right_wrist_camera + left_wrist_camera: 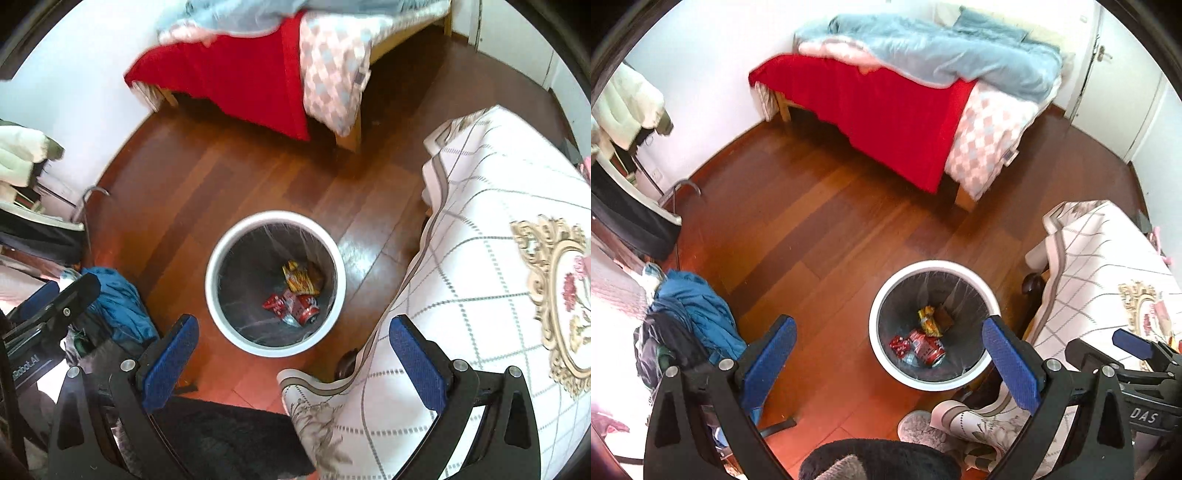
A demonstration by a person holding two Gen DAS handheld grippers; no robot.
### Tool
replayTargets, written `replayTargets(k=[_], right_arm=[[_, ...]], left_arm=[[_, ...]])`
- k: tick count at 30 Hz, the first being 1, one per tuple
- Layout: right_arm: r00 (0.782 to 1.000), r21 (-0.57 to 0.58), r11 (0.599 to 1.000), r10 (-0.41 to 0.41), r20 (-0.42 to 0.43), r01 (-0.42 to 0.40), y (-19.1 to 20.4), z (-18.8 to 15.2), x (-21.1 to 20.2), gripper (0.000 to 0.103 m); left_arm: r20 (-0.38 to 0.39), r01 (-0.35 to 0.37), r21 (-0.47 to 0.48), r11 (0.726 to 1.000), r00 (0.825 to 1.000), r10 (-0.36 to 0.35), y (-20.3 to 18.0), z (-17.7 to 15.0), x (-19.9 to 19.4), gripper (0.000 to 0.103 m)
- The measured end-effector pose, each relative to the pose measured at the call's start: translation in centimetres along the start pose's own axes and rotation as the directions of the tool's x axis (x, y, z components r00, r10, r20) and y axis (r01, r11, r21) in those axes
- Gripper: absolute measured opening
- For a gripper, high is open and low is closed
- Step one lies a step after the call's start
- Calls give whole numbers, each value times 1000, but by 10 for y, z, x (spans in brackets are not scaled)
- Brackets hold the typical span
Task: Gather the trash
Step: 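Move both tools back toward the table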
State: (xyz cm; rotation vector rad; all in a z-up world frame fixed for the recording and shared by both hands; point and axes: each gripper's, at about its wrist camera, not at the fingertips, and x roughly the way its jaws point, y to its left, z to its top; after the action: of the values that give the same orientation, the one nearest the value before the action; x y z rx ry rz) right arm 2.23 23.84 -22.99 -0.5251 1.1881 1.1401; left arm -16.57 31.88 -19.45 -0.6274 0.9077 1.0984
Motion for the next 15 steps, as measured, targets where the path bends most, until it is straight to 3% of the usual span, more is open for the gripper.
replayTargets(k=[8,12,15], right_arm=[[986,47,996,68,151,-76,-8,-26,-83,103],[973,103,988,95,211,-119,-29,-44,-113,103],[966,166,975,108,237,-150,-61,-65,-133,103]], left_arm=[[118,-12,46,999,993,6,-21,-13,-63,103],[140,-7,71,997,990,-3,-42,-21,-79,103],[143,38,87,995,989,-50,-67,-30,-84,103]])
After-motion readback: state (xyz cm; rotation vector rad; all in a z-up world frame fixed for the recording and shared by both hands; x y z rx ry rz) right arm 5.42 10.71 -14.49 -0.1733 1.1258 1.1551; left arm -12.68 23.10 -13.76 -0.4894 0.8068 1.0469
